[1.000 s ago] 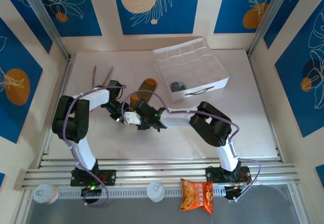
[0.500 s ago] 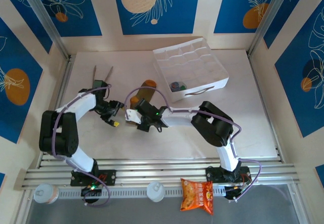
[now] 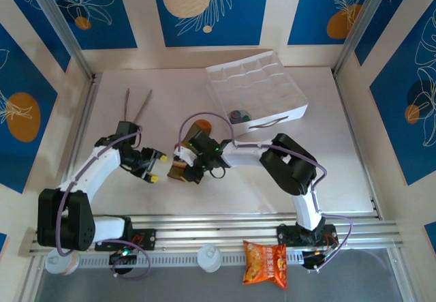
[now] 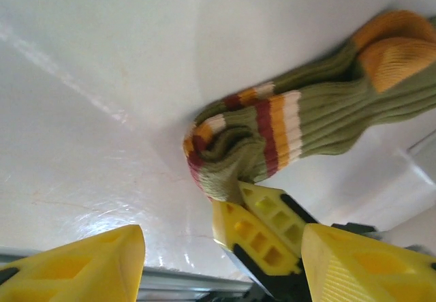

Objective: Roll the socks

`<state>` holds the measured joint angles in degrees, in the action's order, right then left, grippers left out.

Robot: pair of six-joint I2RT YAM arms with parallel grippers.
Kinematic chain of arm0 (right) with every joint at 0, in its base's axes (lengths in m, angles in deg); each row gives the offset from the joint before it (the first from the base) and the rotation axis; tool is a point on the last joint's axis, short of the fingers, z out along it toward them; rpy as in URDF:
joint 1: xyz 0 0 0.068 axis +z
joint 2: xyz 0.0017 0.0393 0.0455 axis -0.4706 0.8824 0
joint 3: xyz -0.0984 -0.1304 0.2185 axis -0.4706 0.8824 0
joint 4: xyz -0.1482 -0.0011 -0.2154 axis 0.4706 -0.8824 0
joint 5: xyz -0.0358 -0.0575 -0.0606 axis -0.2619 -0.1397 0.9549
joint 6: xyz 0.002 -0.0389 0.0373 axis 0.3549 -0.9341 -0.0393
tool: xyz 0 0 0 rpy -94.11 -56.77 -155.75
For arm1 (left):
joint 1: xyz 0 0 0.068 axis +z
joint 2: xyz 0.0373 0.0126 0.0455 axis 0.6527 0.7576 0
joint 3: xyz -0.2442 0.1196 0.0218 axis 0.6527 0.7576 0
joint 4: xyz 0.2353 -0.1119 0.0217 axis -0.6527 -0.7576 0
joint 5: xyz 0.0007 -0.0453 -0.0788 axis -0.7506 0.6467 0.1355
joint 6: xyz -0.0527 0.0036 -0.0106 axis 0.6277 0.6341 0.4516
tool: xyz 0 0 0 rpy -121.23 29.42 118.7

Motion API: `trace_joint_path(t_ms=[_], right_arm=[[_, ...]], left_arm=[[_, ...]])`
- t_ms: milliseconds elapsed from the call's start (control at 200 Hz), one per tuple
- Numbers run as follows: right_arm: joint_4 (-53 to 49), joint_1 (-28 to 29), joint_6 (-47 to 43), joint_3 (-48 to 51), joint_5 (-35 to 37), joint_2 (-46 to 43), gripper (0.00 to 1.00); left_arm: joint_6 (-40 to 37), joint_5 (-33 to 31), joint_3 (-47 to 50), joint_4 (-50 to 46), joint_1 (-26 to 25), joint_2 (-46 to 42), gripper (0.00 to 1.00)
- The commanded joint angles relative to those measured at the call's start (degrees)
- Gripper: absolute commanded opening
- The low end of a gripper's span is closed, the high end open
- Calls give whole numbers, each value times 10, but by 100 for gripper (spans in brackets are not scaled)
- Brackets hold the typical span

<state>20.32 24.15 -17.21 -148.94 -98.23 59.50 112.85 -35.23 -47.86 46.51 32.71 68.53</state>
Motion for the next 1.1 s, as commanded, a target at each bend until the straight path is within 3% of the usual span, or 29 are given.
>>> trace_joint_path(t_ms=[0, 215, 540, 725, 785, 870, 925, 1095], right_arm=[[-59, -22, 74, 8, -122, 41, 0], [-82, -55, 112, -16, -204, 81, 0], [-119, -62, 139, -47, -207, 104, 0], [-119, -50, 133, -40, -176, 92, 0], [-97, -43, 128, -24, -144, 71, 10], [-61, -28, 113, 5, -94, 34, 34], [-37, -18, 92, 25, -66, 6, 43], [116, 40, -28, 157, 89, -135, 56]], left_arm=[[31, 31, 22, 39, -34, 8, 65], [119, 15, 55, 133, -98, 49, 66], [170, -27, 66, 192, -103, 110, 60], [176, -26, 65, 174, -112, 147, 45], [190, -25, 78, 173, -115, 148, 34], [212, -30, 94, 163, -115, 139, 12], [223, -32, 96, 151, -115, 137, 0], [228, -37, 54, 64, -114, 156, 0]])
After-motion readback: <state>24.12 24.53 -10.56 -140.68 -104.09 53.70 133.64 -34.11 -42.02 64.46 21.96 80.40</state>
